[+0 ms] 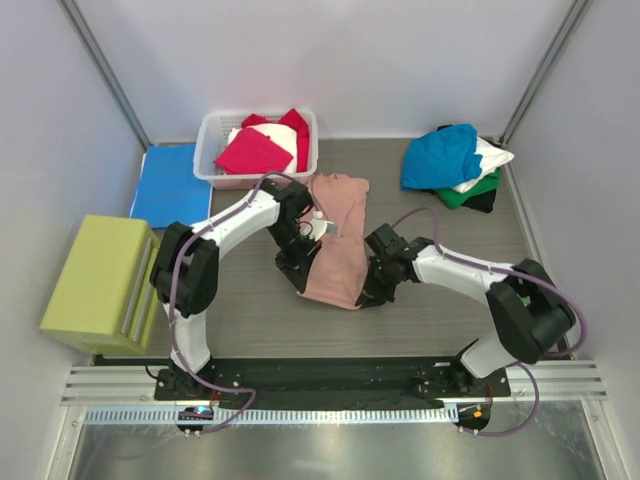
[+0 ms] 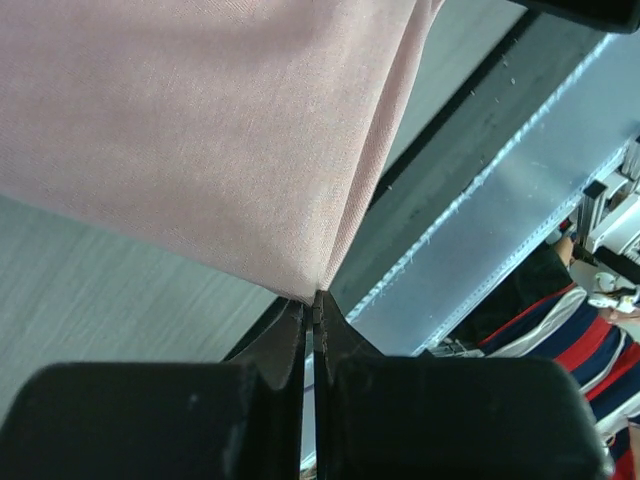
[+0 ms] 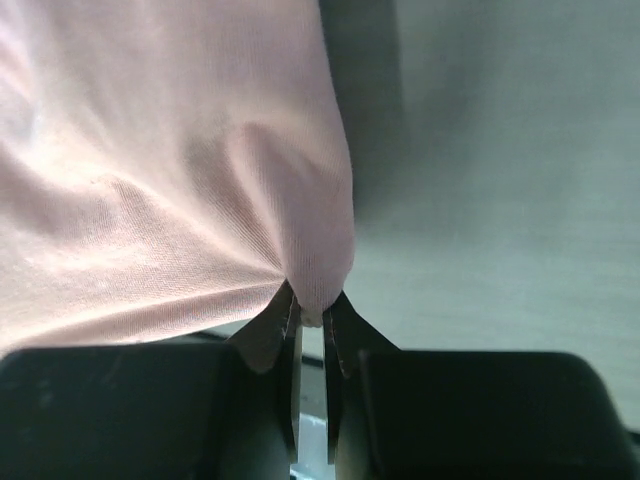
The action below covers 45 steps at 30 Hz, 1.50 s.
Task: Fold and stack the t-shirts
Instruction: Fold the tshirt
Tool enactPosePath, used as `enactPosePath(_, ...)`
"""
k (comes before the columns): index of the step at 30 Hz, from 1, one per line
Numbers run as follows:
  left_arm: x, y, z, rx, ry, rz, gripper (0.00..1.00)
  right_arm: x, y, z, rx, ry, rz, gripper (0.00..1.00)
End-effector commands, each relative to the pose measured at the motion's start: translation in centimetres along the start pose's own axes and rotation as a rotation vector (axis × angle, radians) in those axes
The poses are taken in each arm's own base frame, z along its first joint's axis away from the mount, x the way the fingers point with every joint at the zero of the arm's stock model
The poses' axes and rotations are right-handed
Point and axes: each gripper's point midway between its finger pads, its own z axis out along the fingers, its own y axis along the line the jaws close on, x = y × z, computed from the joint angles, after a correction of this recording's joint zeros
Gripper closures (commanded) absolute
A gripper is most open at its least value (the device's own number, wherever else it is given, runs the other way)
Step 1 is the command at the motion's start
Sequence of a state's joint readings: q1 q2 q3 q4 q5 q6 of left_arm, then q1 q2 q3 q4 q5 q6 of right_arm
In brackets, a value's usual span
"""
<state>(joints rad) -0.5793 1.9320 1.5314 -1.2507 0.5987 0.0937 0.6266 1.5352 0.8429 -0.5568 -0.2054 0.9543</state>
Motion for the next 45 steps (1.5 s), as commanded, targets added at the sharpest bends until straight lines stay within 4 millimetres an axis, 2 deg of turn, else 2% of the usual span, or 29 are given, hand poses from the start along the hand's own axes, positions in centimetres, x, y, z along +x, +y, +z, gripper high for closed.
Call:
enactPosePath(1,5.8,-2.0,-1.7,0.029,0.125,-0.033,1.0,1.2,-0.9,-3.0,-0.006,-0.061,0.046,0.99)
enactPosePath(4,6.4,-2.0,-1.6,0.01,0.114,-0.027,0.99,2.4,-1.4,-4.6,-0.006,-0.064,0.073,0.99)
enactPosePath(8,6.4,-3.1,-1.8,0.014,0.112,0.005,0.98,3.4,-1.2,-7.4,-0.066,-0.09,0.103,0.99)
enactPosePath(12,6.7,-4.5,-1.7,0.017,0.131,0.045,0.97,4.8,-1.3,-9.1,-0.104,-0.087,0.125,0.99)
enactPosePath(18,6.2,-6.0,-2.7,0.04,0.118,0.051,0.96,5.9,-1.9,-9.3,-0.113,-0.057,0.154,0.99)
enactPosePath(23,5.9,-6.9,-4.0,0.035,0.07,0.07,0.96,6.3,-1.1,-9.1,-0.118,-0.023,0.137,0.99)
enactPosePath(26,6.2,-7.5,-4.5,0.037,0.041,0.088,0.92,6.6,-0.6,-9.5,-0.122,-0.013,0.121,0.99)
enactPosePath(29,6.1,-7.4,-4.4,0.028,0.04,0.068,0.94,5.8,0.3,-10.0,-0.127,-0.037,0.101,0.99)
enactPosePath(30,5.9,-7.2,-4.2,0.016,0.044,0.055,1.0,5.6,0.5,-10.0,-0.123,-0.04,0.082,0.99)
enactPosePath(31,5.8,-6.7,-4.1,-0.009,0.056,0.041,1.0,5.1,1.5,-10.5,-0.139,-0.05,0.065,0.99)
enactPosePath(32,5.6,-6.1,-3.9,-0.024,0.071,0.02,1.0,4.8,1.8,-9.8,-0.111,-0.041,0.06,0.99)
enactPosePath(33,5.0,-5.9,-4.1,-0.032,0.061,0.015,1.0,4.3,2.1,-9.8,-0.106,-0.051,0.033,0.99)
enactPosePath(34,4.6,-5.7,-4.2,-0.037,0.05,0.007,1.0,3.6,3.4,-10.5,-0.127,-0.069,0.019,0.99)
enactPosePath(35,4.1,-5.3,-4.4,-0.042,0.037,-0.008,1.0,3.2,3.7,-9.9,-0.106,-0.065,0.009,0.99)
enactPosePath(38,3.0,-4.8,-4.9,-0.03,0.023,-0.029,1.0,2.3,5.3,-10.2,-0.126,-0.077,-0.018,0.99)
enactPosePath(42,2.8,-4.7,-4.3,-0.009,0.035,-0.047,1.0,1.9,5.8,-9.8,-0.13,-0.077,-0.016,0.99)
enactPosePath(45,2.5,-3.6,-4.0,-0.057,0.03,-0.051,1.0,1.1,5.6,-9.8,-0.124,-0.097,-0.019,0.99)
